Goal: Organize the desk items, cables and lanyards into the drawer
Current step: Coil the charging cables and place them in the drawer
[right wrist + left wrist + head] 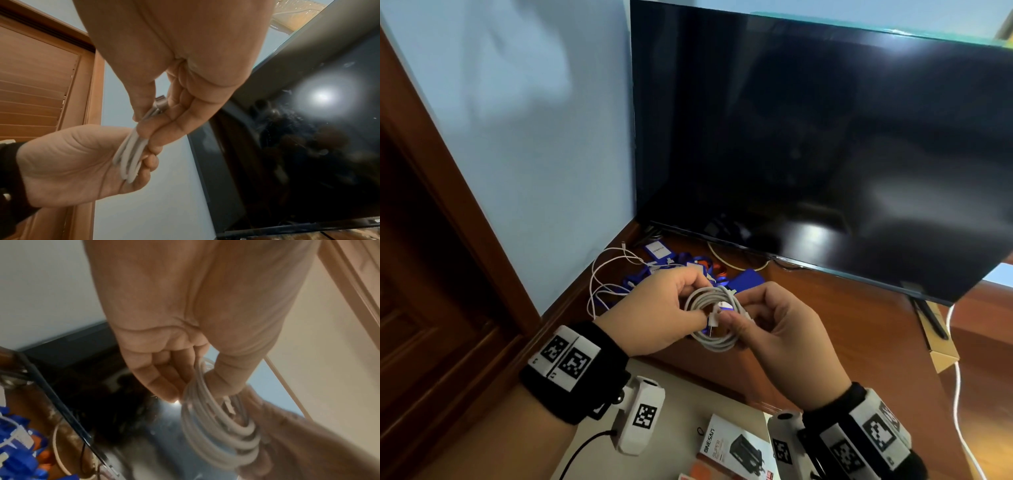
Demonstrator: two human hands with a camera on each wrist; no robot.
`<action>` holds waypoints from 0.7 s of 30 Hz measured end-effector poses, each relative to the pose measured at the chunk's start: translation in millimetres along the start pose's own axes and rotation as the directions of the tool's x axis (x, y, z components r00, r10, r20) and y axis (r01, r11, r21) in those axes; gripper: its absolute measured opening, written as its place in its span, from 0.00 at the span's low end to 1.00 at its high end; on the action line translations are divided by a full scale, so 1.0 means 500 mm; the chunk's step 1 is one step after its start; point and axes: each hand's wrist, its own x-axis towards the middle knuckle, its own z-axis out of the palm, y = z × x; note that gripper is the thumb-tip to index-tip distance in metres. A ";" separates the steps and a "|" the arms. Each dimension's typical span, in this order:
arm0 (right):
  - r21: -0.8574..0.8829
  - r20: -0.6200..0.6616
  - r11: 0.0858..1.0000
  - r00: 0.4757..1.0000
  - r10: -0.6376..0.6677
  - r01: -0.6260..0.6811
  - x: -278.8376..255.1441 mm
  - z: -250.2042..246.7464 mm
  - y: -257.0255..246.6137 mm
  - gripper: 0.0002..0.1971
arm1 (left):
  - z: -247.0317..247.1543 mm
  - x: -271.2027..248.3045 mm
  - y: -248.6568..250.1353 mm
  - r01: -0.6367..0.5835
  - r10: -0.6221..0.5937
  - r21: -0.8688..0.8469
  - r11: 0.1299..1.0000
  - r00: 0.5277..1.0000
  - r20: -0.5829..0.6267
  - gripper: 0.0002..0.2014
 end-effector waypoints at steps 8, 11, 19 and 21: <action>-0.055 -0.029 0.998 0.999 -0.014 0.013 -0.003 -0.006 0.013 0.05 | 0.028 -0.005 -0.017 -0.122 0.171 0.304 0.945 0.975 -0.140 0.14; -0.058 -0.029 0.998 0.999 -0.023 0.021 -0.003 -0.009 0.013 0.05 | 0.033 -0.002 -0.031 -0.220 0.345 0.482 0.848 0.919 -0.189 0.18; -0.152 -0.038 0.986 0.996 -0.077 0.070 -0.001 -0.018 0.009 0.03 | 0.046 -0.008 -0.037 -0.372 0.672 0.719 0.588 0.719 -0.178 0.10; -0.163 -0.042 0.984 0.996 -0.082 0.075 -0.002 -0.017 0.014 0.04 | 0.047 -0.009 -0.040 -0.392 0.694 0.737 0.551 0.706 -0.144 0.11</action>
